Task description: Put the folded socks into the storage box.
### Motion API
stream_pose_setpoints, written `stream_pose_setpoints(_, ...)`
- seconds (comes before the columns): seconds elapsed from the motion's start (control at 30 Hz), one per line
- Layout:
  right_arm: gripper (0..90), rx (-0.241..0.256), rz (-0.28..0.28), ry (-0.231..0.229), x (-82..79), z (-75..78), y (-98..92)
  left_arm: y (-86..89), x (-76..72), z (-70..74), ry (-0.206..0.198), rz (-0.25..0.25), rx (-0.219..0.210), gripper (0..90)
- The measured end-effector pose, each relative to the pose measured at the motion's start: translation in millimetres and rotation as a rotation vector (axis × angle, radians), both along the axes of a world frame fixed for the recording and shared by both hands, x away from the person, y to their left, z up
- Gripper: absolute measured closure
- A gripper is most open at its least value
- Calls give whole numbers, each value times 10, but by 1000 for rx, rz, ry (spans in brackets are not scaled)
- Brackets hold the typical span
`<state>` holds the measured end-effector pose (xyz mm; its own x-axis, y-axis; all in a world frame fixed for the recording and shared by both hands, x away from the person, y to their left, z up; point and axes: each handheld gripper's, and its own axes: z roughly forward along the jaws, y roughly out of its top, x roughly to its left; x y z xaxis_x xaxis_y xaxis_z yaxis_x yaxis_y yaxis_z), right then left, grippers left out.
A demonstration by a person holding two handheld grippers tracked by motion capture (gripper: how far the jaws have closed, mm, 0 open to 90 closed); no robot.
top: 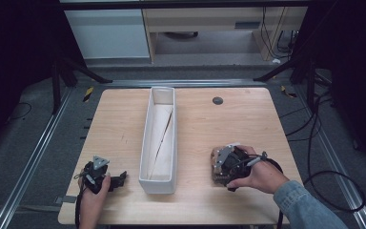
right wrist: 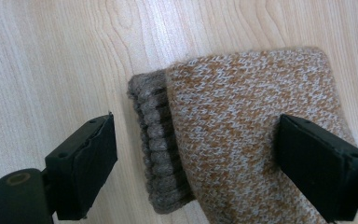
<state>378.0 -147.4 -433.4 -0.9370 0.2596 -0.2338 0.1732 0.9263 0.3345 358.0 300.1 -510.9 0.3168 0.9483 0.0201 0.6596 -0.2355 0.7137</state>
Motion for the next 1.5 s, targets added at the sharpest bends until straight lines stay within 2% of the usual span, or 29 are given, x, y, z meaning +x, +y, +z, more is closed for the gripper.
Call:
stream_pose_setpoints(0.3,110,-7,-11,-12,-17,-77,-1,-1,-2,1,0,-2,1,0)
stream_pose_setpoints(0.63,82,-20,-12,-51,-55,-150,13,-3,-3,1,0,-3,1,0)
stream_pose_setpoints(1.07,88,-36,-11,-98,-76,-205,24,-5,-4,1,0,-4,2,0)
stream_pose_setpoints(1.23,114,-42,-15,-127,-92,-223,27,-5,-5,2,1,-5,3,0)
stream_pose_setpoints(1.47,210,-69,-10,-182,-111,-228,27,-7,-6,1,0,-5,3,0)
stream_pose_setpoints(1.5,247,-70,-9,-187,-114,-227,29,-7,-6,1,0,-5,2,0)
